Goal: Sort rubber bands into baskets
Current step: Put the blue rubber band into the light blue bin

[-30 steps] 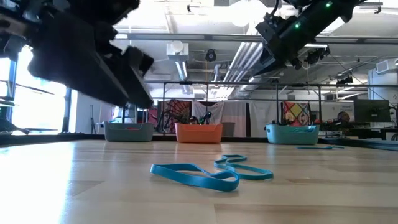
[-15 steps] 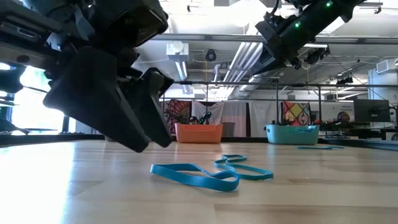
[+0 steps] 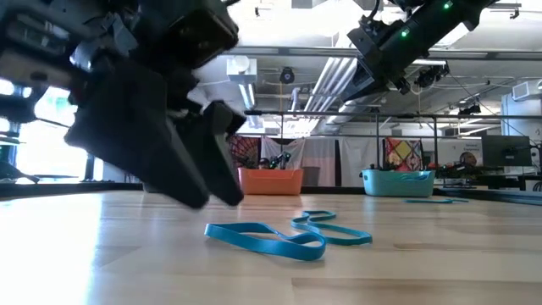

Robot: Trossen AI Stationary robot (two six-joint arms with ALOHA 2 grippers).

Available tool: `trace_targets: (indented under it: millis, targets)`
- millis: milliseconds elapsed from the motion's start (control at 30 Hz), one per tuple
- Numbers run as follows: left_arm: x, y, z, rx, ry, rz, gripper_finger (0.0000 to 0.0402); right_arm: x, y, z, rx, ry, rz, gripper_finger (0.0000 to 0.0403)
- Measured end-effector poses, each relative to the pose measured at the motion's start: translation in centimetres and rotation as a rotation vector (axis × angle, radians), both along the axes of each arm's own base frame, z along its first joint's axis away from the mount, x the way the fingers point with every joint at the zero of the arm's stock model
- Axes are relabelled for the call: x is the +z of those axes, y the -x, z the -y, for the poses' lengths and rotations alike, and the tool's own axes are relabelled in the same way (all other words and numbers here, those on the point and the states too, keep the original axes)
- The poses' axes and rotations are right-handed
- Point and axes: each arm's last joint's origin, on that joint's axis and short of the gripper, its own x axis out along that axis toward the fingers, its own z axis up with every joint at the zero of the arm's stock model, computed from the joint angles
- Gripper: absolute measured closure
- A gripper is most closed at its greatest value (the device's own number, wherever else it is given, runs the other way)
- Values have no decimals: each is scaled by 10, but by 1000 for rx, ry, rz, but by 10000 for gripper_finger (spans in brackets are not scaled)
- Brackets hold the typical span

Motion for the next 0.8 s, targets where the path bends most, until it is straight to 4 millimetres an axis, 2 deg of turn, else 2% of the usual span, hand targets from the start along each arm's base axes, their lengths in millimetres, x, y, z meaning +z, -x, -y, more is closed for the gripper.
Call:
trace_targets:
  millis: [133,400,533,733,800]
  targets:
    - [-13,-1,0,14,-4,-27,236,0,0,0,-1,-1,3,403]
    - [-22,-7,0,47,22,1,244,0,0,0,-1,-3,3,403]
    - [-27,-8,-1,71,11,-3,284,0,-1,-3,4,-14,11,403]
    - [-23,-11,-8,90,-2,13,386,0,-2,-13,52,-19,11,403]
    - [-19,-12,-12,115,-13,21,395,0,-2,-16,65,-20,11,403]
